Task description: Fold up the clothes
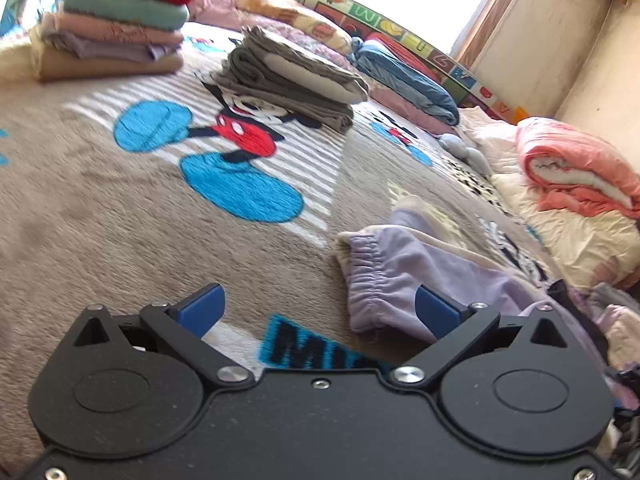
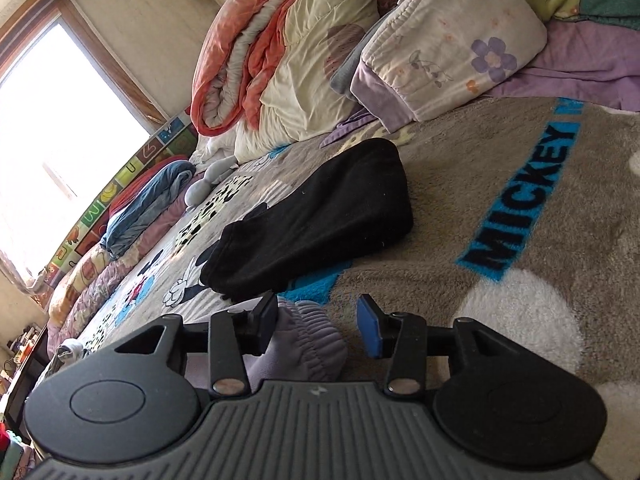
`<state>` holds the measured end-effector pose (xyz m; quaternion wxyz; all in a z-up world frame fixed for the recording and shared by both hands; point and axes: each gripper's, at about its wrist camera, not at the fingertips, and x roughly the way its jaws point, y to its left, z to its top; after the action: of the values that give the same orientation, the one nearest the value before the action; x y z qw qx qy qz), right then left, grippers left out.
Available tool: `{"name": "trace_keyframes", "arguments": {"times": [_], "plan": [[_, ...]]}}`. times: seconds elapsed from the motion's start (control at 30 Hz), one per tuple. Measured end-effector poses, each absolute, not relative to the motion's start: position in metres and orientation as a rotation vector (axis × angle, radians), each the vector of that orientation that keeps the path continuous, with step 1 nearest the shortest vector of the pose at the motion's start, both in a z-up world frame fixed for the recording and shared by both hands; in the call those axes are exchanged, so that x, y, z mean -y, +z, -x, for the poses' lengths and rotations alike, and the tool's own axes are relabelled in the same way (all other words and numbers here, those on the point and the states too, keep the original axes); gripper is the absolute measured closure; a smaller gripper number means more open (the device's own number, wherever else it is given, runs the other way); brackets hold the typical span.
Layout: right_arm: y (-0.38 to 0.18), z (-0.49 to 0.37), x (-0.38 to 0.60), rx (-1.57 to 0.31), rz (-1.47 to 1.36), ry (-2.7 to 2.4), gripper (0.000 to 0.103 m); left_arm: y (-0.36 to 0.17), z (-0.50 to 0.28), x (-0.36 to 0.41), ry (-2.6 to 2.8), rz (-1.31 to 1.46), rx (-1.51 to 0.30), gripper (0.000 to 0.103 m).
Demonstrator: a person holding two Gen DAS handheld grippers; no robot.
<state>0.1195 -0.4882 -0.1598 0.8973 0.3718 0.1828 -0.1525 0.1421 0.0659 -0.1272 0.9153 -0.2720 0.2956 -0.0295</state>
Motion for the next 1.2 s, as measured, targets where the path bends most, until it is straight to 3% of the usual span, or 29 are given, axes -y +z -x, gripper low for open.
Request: {"name": "trace_keyframes", "arguments": {"times": [0.2, 0.4, 0.47, 0.5, 0.6, 0.73, 0.97, 1.0, 1.03, 1.07, 1.1, 1.2], "plan": [[-0.164, -0.127, 0.48, -0.413, -0.761, -0.279, 0.052, -0.131, -0.18, -0.057, -0.178, 0.629, -0.654, 0.027], [-0.17, -0.136, 0.469, -0.436, -0.742, -0.253, 0.047, -0.136, -0.22, -0.052, -0.213, 0.609, -0.675, 0.034], [-0.173, -0.136, 0.468, -0.432, -0.741, -0.244, 0.047, -0.135, -0.229, -0.047, -0.236, 0.535, -0.688, 0.055], [-0.175, -0.137, 0.468, -0.428, -0.74, -0.24, 0.047, -0.135, -0.234, -0.043, -0.248, 0.497, -0.696, 0.075], [-0.179, -0.138, 0.464, -0.408, -0.718, -0.232, 0.046, -0.134, -0.241, -0.038, -0.277, 0.414, -0.683, 0.082], [-0.181, -0.139, 0.462, -0.384, -0.699, -0.221, 0.044, -0.118, -0.246, -0.028, -0.303, 0.264, -0.59, 0.083], [-0.181, -0.14, 0.462, -0.367, -0.695, -0.209, 0.042, -0.117, -0.282, -0.032, -0.338, 0.287, -0.566, 0.082], [-0.181, -0.14, 0.462, -0.366, -0.694, -0.208, 0.041, -0.122, -0.286, -0.036, -0.333, 0.317, -0.592, 0.075], [-0.181, -0.141, 0.461, -0.365, -0.692, -0.206, 0.04, -0.127, -0.291, -0.039, -0.329, 0.348, -0.618, 0.052], [-0.181, -0.141, 0.461, -0.364, -0.691, -0.204, 0.04, -0.132, -0.295, -0.043, -0.324, 0.379, -0.644, 0.041], [-0.181, -0.141, 0.461, -0.363, -0.689, -0.201, 0.039, -0.135, -0.297, -0.046, -0.333, 0.41, -0.65, 0.036], [-0.181, -0.143, 0.461, -0.36, -0.68, -0.199, 0.037, -0.13, -0.298, -0.04, -0.394, 0.424, -0.663, 0.036]]}}
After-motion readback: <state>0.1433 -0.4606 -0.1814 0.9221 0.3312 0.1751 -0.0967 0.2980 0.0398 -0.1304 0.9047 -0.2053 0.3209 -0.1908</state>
